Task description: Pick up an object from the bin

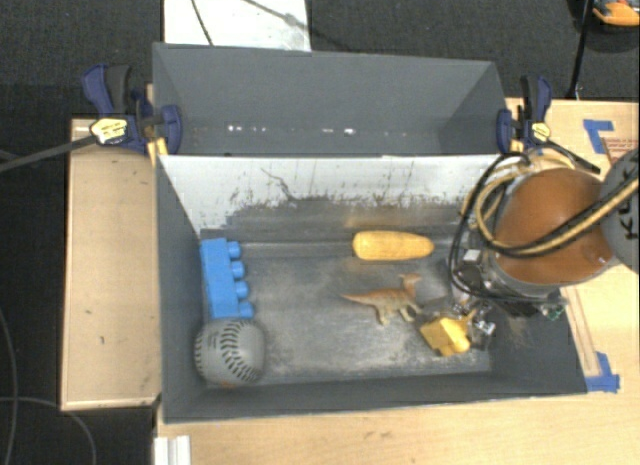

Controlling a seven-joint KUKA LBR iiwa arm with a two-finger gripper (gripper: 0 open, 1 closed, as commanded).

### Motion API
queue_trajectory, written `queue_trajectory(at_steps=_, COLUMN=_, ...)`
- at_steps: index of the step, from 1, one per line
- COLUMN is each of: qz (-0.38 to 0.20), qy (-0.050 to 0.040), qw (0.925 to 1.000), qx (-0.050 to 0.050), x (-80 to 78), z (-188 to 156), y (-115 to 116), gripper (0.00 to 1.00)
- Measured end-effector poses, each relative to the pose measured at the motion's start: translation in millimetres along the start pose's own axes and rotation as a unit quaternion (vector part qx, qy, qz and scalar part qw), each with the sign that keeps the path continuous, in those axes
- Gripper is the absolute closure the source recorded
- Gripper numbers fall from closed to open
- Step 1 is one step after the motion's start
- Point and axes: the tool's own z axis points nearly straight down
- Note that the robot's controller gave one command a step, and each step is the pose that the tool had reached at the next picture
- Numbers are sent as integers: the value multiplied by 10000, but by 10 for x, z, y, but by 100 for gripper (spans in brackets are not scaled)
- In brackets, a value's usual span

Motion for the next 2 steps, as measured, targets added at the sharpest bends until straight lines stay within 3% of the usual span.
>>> queue_trajectory(at_steps=2, qz=20, qy=10, qw=10000, qx=-18, x=2, z=-372, y=11, gripper=100)
